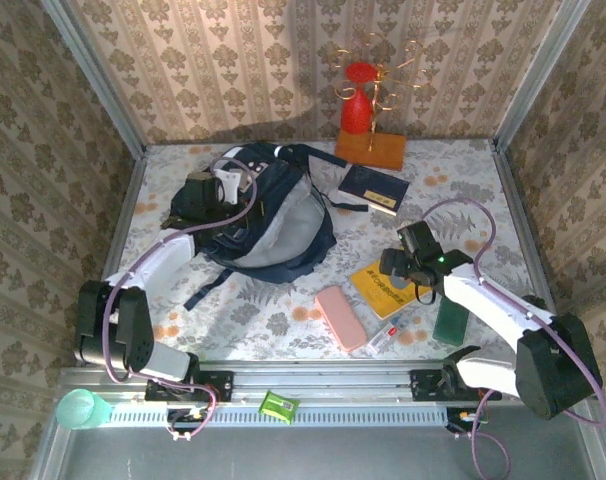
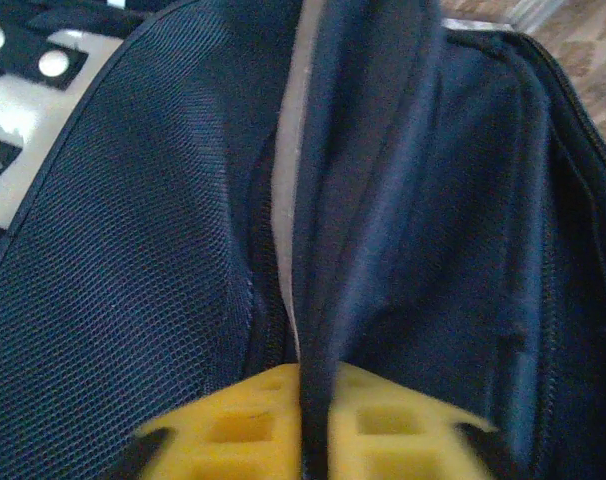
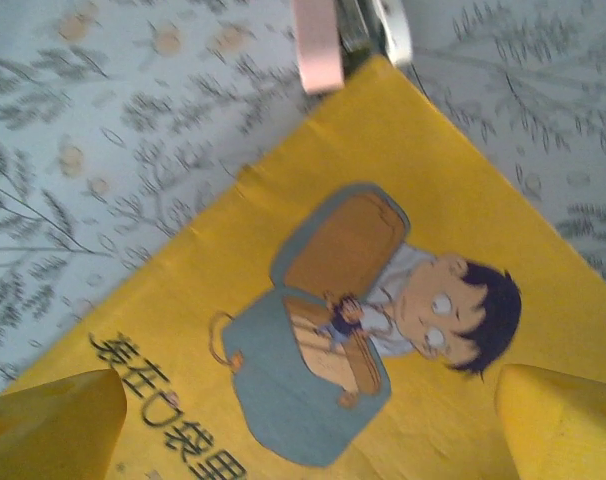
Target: Pack the student bag
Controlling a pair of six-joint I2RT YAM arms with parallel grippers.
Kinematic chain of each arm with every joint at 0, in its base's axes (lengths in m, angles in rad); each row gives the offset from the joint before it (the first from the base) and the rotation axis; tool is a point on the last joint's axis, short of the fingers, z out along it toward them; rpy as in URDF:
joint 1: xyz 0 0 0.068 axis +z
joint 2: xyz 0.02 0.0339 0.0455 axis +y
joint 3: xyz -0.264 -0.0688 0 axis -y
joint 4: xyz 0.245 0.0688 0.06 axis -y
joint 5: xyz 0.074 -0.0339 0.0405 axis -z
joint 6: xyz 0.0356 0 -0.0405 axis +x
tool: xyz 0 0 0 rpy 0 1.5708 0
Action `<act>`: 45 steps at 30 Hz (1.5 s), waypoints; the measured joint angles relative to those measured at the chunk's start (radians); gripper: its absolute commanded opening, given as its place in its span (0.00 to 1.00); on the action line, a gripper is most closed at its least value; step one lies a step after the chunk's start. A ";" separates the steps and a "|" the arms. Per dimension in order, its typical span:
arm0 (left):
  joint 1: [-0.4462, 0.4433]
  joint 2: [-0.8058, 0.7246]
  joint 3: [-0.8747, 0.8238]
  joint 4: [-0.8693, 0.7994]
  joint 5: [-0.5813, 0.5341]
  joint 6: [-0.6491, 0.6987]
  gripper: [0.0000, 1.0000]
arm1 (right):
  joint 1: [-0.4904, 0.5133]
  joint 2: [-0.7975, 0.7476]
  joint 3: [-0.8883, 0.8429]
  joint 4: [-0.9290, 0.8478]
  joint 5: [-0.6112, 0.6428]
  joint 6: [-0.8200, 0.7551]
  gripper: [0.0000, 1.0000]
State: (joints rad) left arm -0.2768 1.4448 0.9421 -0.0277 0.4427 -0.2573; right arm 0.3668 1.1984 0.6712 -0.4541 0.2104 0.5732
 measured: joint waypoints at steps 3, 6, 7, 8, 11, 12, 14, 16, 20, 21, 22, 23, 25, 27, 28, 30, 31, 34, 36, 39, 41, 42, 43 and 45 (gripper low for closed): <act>-0.041 -0.005 -0.035 0.031 -0.080 -0.021 0.74 | -0.008 -0.016 -0.056 -0.002 -0.003 0.043 0.95; -0.166 -0.024 -0.057 0.046 -0.181 -0.025 0.79 | -0.014 -0.018 -0.096 0.000 -0.009 0.084 0.95; -0.219 -0.029 -0.058 0.056 -0.203 -0.023 0.79 | -0.014 -0.018 -0.104 0.002 -0.010 0.095 0.95; -0.268 -0.032 -0.058 0.071 -0.212 -0.022 0.79 | -0.016 -0.018 -0.109 0.004 -0.012 0.106 0.95; -0.381 -0.014 -0.058 0.116 -0.211 -0.021 0.79 | -0.016 -0.018 -0.125 0.025 -0.016 0.128 0.94; -0.404 0.002 -0.055 0.129 -0.209 -0.021 0.79 | -0.016 -0.018 -0.132 0.033 -0.016 0.135 0.94; -0.454 0.062 -0.035 0.146 -0.203 -0.021 0.79 | -0.016 -0.018 -0.146 0.053 -0.016 0.144 0.93; -0.499 0.143 -0.001 0.147 -0.195 -0.021 0.78 | -0.016 -0.013 -0.151 0.064 -0.016 0.149 0.93; -0.580 0.297 0.092 0.127 -0.177 -0.021 0.77 | -0.023 0.014 -0.150 0.115 -0.020 0.143 0.92; -0.594 0.322 0.109 0.122 -0.176 -0.021 0.77 | -0.026 0.022 -0.148 0.132 -0.024 0.139 0.92; -0.607 0.349 0.129 0.119 -0.174 -0.021 0.77 | -0.033 0.039 -0.142 0.154 -0.034 0.129 0.91; -0.616 0.376 0.148 0.117 -0.174 -0.023 0.77 | -0.040 0.060 -0.129 0.172 -0.047 0.112 0.90; -0.623 0.414 0.180 0.109 -0.177 -0.028 0.76 | -0.054 0.096 -0.098 0.195 -0.074 0.084 0.89; -0.623 0.446 0.208 0.097 -0.182 -0.031 0.76 | -0.061 0.111 -0.075 0.208 -0.101 0.058 0.89; -0.623 0.467 0.229 0.086 -0.187 -0.031 0.76 | -0.063 0.105 -0.072 0.212 -0.110 0.051 0.89; -0.620 0.504 0.267 0.067 -0.197 -0.031 0.76 | -0.064 0.080 -0.074 0.204 -0.114 0.051 0.90; -0.620 0.523 0.287 0.058 -0.201 -0.031 0.76 | -0.066 0.060 -0.078 0.197 -0.113 0.053 0.90; -0.621 0.565 0.328 0.039 -0.208 -0.031 0.76 | -0.070 0.013 -0.094 0.185 -0.113 0.068 0.92; -0.626 0.581 0.341 0.020 -0.215 -0.031 0.76 | -0.070 0.002 -0.113 0.185 -0.113 0.086 0.92; -0.639 0.589 0.344 0.002 -0.221 -0.031 0.75 | -0.070 0.015 -0.146 0.186 -0.114 0.104 0.91; -0.649 0.590 0.344 -0.002 -0.228 -0.033 0.73 | -0.070 0.045 -0.157 0.188 -0.122 0.114 0.88; -0.653 0.590 0.344 -0.002 -0.232 -0.035 0.72 | -0.070 0.058 -0.157 0.190 -0.126 0.116 0.86; -0.657 0.590 0.343 -0.002 -0.235 -0.037 0.71 | -0.070 0.067 -0.157 0.196 -0.127 0.117 0.83; -0.663 0.591 0.336 0.003 -0.239 -0.044 0.68 | -0.076 0.066 -0.159 0.208 -0.136 0.128 0.77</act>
State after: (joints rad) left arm -0.9394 2.0354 1.2781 -0.0250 0.2035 -0.3012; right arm 0.2905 1.2644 0.5121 -0.2462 0.0746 0.7013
